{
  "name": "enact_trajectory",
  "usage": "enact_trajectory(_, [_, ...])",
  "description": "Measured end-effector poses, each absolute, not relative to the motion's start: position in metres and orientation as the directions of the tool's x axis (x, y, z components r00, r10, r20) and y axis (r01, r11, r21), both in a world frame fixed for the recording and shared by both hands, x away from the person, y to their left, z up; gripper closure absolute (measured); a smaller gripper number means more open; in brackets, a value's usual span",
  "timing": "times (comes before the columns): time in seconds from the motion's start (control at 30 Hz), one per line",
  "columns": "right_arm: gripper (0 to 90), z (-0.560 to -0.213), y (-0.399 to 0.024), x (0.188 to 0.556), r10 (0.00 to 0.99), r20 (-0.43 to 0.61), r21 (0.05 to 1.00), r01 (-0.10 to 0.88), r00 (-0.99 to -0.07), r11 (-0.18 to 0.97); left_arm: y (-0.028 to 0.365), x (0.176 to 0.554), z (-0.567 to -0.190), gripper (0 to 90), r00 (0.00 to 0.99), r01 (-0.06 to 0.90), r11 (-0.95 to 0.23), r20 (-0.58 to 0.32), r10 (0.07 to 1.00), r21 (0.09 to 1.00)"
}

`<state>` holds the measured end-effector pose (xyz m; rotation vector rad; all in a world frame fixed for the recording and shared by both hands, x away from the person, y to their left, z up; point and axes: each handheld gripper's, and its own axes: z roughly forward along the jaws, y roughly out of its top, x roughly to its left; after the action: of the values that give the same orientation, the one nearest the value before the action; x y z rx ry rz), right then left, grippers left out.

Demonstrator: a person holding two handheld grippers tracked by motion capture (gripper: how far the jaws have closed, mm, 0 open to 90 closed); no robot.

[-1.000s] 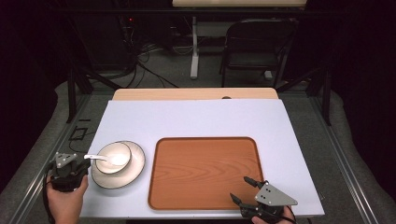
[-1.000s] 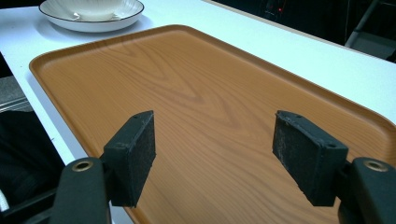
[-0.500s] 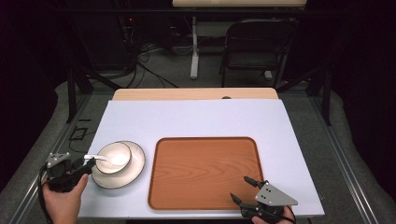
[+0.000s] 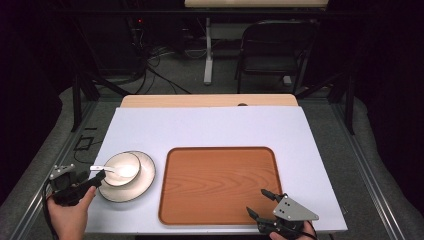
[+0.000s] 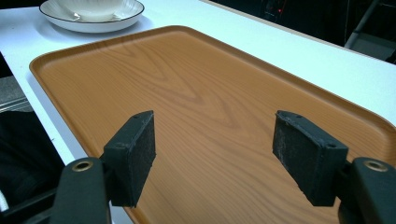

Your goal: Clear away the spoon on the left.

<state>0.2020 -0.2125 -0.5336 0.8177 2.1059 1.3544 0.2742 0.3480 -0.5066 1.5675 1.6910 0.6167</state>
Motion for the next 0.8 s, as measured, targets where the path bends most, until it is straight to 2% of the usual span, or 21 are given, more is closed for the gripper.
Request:
enact_trajectory(0.63, [29.8,-0.534,-0.213,0.202,0.716,-0.089,0.921,0.216,-0.693,0.323,0.345,0.3,-0.519,34.6,0.011,0.639,0.17,-0.23,0.973,0.75])
enact_trajectory(0.8, [29.8,-0.534,-0.213,0.202,0.716,-0.089,0.921,0.216,-0.692,0.324,0.343,0.304,-0.521,37.9,0.021,0.637,0.167,-0.233,0.972,0.753])
